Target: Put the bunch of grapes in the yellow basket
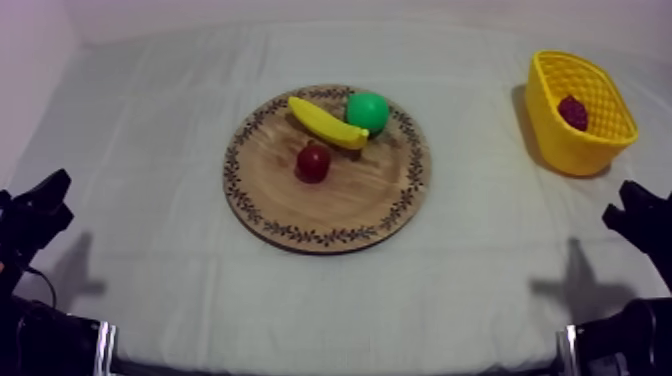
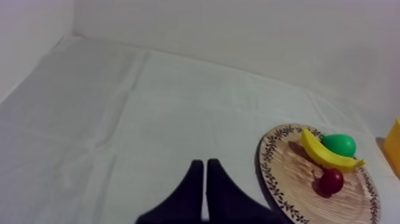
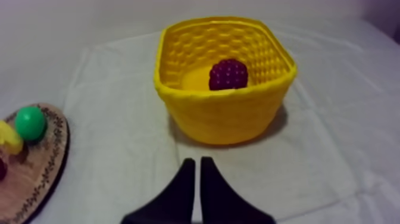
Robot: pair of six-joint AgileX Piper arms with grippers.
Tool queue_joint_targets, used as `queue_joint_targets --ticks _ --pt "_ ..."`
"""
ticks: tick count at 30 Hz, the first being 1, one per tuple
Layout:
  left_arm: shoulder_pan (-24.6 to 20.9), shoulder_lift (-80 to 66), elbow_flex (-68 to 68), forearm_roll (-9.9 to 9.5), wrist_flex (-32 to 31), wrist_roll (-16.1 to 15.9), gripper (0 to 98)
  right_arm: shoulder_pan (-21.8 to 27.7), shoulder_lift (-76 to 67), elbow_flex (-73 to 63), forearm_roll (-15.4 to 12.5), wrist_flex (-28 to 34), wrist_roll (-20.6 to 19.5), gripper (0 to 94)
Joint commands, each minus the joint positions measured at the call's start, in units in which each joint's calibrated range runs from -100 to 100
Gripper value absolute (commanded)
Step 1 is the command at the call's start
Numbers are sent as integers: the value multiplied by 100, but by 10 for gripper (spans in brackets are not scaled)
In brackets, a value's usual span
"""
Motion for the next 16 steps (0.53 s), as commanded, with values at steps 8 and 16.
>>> queue_joint_targets --ticks 8,16 --pt "-1 0 -1 0 0 0 1 -7 -9 7 11 32 1526 6" --pt "-1 0 -1 0 0 0 1 -7 -9 8 12 34 1514 6"
